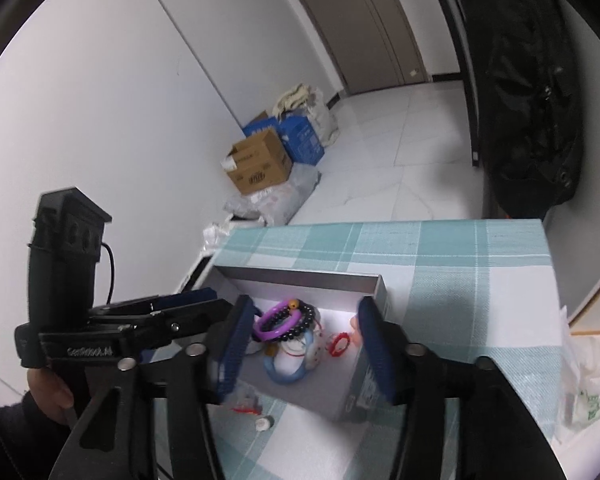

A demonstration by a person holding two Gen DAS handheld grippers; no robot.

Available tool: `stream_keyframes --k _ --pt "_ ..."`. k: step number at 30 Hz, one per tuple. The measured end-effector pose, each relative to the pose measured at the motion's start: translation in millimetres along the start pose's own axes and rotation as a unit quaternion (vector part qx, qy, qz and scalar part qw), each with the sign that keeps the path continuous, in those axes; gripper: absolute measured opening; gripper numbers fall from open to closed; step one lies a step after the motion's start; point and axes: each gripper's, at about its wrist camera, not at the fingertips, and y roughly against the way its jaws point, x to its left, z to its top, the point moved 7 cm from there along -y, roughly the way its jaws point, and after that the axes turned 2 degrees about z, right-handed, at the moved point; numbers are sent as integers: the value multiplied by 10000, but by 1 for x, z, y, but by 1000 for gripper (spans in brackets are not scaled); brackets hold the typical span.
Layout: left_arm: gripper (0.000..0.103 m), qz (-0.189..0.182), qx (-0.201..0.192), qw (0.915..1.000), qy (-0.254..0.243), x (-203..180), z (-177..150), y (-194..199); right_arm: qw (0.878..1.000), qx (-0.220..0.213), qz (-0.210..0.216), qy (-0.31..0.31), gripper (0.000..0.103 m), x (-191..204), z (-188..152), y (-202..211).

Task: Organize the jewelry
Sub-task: 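Lower the purple ring and red charm into the silver box, opening both grippers, then move both grippers back from the box to the last loose items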

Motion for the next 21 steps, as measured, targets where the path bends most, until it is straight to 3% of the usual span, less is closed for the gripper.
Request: stream_keyframes --k 5,7,10,14,16,21 --pt "71 97 -159 9997 164 1 -9 20 9998 -187 63 93 70 15 -5 19" --pt "80 176 -253 9993 219 -1 -12 26 9997 -184 97 142 74 20 -10 24" --pt "82 232 -338 9986 327 -4 -18 33 9996 -152 71 219 78 27 -22 30" --pt "83 260 -419 9978 446 -4 -31 40 9991 -59 29 415 82 36 -43 38" --pt "91 276 -390 9970 611 0 -42 42 9987 1 5 502 84 39 -51 39" --pt "93 105 -244 9937 1090 15 -65 37 9969 389 76 678 85 45 -73 25"
